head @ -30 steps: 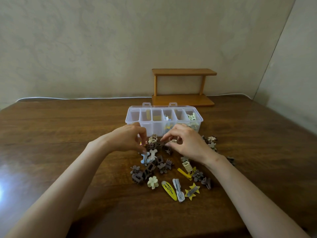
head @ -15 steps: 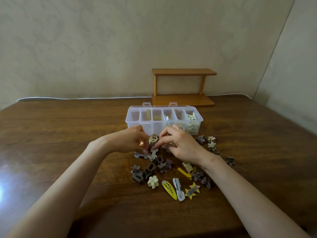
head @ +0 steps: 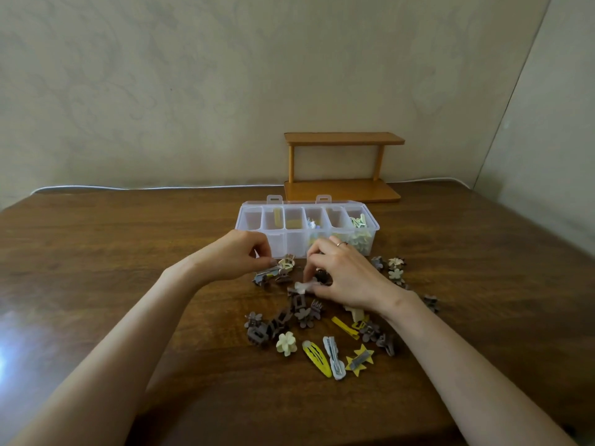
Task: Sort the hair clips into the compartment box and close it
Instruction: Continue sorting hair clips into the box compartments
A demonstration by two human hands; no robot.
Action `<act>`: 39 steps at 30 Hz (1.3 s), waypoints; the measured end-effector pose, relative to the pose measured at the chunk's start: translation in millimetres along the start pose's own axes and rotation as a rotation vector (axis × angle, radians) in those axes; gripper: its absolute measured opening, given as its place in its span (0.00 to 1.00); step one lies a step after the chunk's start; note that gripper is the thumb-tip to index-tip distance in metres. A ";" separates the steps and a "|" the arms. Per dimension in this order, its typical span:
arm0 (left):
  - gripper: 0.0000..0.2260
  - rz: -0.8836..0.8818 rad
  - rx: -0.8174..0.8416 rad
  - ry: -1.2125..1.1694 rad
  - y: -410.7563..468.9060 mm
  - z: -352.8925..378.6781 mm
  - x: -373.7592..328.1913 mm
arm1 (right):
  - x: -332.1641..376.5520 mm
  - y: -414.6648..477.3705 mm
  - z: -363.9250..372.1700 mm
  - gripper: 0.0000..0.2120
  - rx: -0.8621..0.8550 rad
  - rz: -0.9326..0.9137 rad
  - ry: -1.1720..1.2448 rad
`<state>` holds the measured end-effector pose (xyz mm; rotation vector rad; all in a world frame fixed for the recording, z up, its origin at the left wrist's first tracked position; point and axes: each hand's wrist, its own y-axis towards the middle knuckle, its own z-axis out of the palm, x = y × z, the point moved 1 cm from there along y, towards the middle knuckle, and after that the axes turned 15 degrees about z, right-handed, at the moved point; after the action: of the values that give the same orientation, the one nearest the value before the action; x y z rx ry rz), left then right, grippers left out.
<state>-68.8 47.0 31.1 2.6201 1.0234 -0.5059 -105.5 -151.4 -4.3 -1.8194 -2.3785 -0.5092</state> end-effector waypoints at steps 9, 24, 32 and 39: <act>0.03 0.036 -0.230 -0.277 18.4 0.2 -9.4 | -24.1 -2.1 -20.5 0.06 -0.132 0.310 0.598; 0.02 -0.047 -0.416 0.132 119.9 5.5 -11.7 | -29.2 -1.4 -21.9 0.07 -0.260 0.294 0.637; 0.07 0.025 -0.261 0.387 114.1 11.5 -14.5 | -32.7 -0.5 -20.7 0.06 -0.335 0.339 0.661; 0.13 0.120 -0.077 0.546 105.1 8.9 -16.7 | -37.0 -0.3 -20.3 0.13 -0.366 0.359 0.702</act>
<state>-9.4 -40.8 44.1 2.7863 0.9888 0.2924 -97.9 -192.0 4.2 -1.7297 -1.5304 -1.3295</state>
